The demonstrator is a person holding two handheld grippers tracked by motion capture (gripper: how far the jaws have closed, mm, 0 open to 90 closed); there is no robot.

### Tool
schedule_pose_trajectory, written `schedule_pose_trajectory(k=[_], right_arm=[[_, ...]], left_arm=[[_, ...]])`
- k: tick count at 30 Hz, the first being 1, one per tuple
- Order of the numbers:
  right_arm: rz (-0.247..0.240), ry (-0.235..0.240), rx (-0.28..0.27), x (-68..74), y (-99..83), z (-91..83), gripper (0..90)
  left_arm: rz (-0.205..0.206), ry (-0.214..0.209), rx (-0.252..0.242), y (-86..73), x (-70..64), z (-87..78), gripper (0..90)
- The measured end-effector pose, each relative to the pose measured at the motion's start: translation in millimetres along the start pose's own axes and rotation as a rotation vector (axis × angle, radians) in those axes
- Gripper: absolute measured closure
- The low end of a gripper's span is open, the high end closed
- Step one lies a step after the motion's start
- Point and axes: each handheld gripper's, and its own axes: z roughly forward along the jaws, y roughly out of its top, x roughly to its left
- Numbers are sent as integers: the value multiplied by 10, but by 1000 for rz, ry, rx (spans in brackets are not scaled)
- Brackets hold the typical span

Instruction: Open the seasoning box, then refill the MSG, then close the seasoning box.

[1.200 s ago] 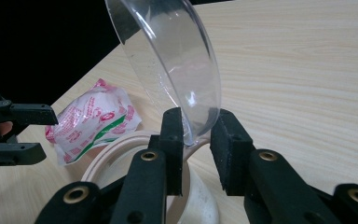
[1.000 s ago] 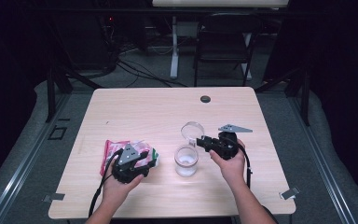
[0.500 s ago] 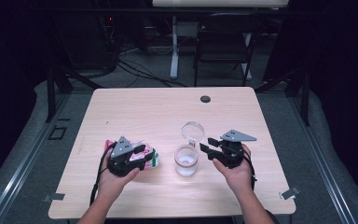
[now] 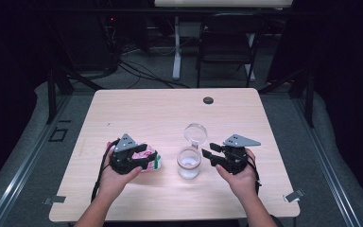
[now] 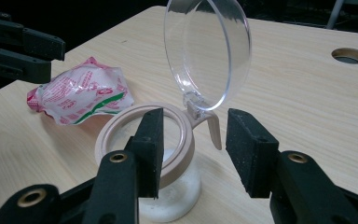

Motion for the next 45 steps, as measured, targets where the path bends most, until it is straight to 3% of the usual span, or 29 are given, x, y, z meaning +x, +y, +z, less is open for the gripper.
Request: schedule_pose_trajectory(k=[3,10,15,17,22,27,33,39,45], right_arm=[[-3,1,-8,17,-8,7,567],[-9,6,-12,41,-7,6,562],[-24,12,-20,62,2,6,555],[-27,11,-19,64,0,7,553],[-16,13,-20,52,-10,19,547],[-24,13,-10,55,-11,37,537],[-23,6,-14,52,-13,39,534],[-22,12,-9,50,-18,52,533],[-18,12,-6,47,-23,55,534]], left_arm=[[46,19,22,-45,-28,-37,474],[68,61,5,-233,-51,-98,448],[109,67,55,-334,-102,-30,434],[135,80,62,-342,-126,-10,412],[141,85,71,-360,-156,18,385],[173,102,86,-374,-195,49,369],[172,91,85,-392,-231,92,318],[217,141,92,-411,-275,124,301],[232,153,116,-437,-278,175,300]])
